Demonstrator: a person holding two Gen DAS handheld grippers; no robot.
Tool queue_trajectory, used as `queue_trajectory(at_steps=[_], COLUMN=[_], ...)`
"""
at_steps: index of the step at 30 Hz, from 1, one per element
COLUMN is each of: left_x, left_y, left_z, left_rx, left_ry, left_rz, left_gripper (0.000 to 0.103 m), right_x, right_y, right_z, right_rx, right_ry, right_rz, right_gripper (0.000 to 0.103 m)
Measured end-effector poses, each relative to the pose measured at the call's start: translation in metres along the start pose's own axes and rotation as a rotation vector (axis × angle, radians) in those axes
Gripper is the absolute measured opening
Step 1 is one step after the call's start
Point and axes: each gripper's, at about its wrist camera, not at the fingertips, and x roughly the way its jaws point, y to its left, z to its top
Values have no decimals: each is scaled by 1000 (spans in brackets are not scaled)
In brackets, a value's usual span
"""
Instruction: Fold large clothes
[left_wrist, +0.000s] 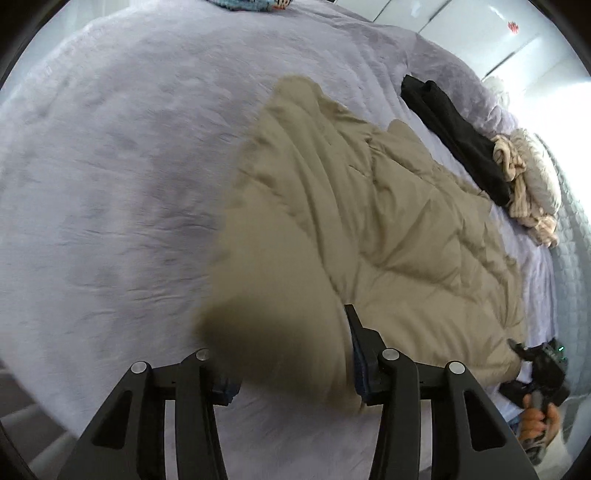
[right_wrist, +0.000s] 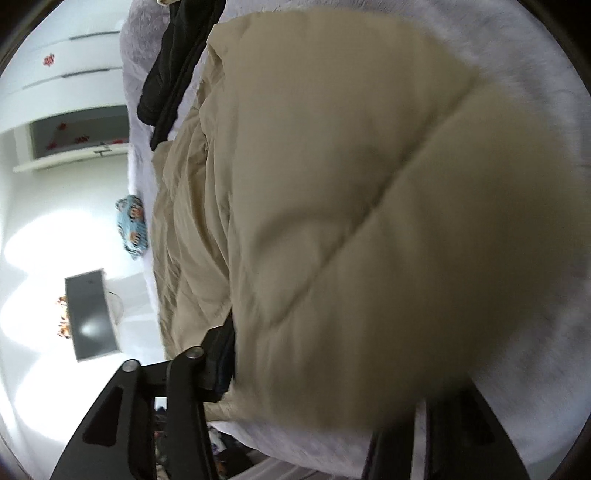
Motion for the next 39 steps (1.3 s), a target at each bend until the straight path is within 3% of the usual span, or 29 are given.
queue_trajectory(at_steps=[6, 8, 11, 14, 17, 20, 22, 26, 36, 39], left_x=[-61, -67, -54, -18, 20, 38, 39, 30, -20, -32], left_y=[7, 8, 2, 1, 16, 32, 33, 21, -38, -63], left_z=[10, 21, 30, 26, 14, 10, 11, 17, 36, 39], left_rx=[71, 74, 126, 149, 142, 78, 76, 115, 205, 235], left_ry=[-127, -136, -126, -68, 6, 39, 41, 50, 15, -1], left_rz=[123, 104, 108, 141, 220, 194, 205, 268, 254, 260], left_gripper=[48, 48, 48, 48, 48, 49, 54, 54, 54, 54], right_x=[-52, -75, -92, -64, -34, -7, 2, 1, -19, -18], right_y=[11, 13, 44, 91, 107, 99, 86, 78, 136, 151], right_z=[-16, -18, -19, -19, -32, -22, -17, -9, -18, -26], right_rx=[-65, -104, -199, -331, -457, -480, -446, -383, -415, -434], right_ry=[-95, -162, -232, -197, -139, -84, -64, -47, -75, -68], right_rz=[-160, -206, -254, -272, -345, -443, -449, -441, -402, -386], right_gripper=[55, 35, 32, 32, 32, 31, 28, 29, 32, 38])
